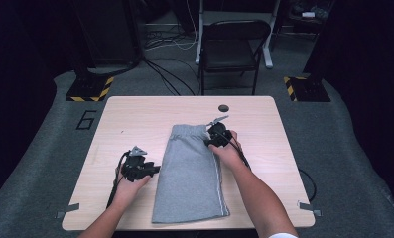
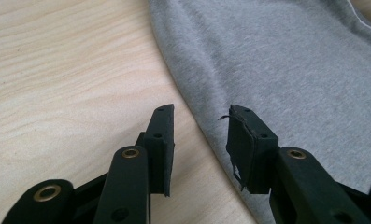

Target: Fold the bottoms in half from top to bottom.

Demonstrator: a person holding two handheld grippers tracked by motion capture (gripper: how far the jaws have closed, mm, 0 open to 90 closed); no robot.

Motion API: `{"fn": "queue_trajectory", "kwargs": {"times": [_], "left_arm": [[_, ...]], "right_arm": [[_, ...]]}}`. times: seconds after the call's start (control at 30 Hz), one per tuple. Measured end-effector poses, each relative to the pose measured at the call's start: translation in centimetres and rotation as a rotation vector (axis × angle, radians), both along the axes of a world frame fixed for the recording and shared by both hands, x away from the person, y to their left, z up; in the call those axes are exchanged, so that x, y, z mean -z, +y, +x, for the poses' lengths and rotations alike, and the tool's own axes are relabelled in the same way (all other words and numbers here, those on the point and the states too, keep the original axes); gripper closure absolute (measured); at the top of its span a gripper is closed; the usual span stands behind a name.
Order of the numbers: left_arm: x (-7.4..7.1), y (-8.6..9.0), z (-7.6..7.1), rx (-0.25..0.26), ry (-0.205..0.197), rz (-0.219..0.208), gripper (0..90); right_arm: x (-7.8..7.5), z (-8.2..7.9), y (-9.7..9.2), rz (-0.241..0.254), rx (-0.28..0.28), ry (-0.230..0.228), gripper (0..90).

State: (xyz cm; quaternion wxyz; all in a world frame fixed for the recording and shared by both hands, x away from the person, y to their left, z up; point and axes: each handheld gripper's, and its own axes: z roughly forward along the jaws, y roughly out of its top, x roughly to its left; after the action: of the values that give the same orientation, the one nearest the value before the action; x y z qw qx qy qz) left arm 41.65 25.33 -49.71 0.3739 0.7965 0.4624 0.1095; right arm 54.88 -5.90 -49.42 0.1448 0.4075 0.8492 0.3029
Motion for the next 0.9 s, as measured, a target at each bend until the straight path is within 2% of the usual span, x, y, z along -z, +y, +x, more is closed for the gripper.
{"fn": "queue_trajectory", "kwargs": {"times": [0.27,0.47,0.7,0.9], "left_arm": [[-0.01,-0.01,0.03,0.015,0.016,0.007,61.2],[0.02,-0.19,0.11,0.013,0.004,0.000,61.1],[-0.09,-0.28,0.14,0.024,0.010,0.004,61.0],[-0.02,-0.32,0.16,0.022,0.010,0.006,60.7]], "right_arm": [[0.61,0.50,0.11,0.000,0.004,0.011,56.6],[0.84,0.67,0.15,-0.010,0.002,0.019,54.9],[1.00,0.97,-0.15,0.012,0.005,0.037,52.1],[1.07,0.85,-0.13,0.017,-0.004,0.034,55.9]]}}
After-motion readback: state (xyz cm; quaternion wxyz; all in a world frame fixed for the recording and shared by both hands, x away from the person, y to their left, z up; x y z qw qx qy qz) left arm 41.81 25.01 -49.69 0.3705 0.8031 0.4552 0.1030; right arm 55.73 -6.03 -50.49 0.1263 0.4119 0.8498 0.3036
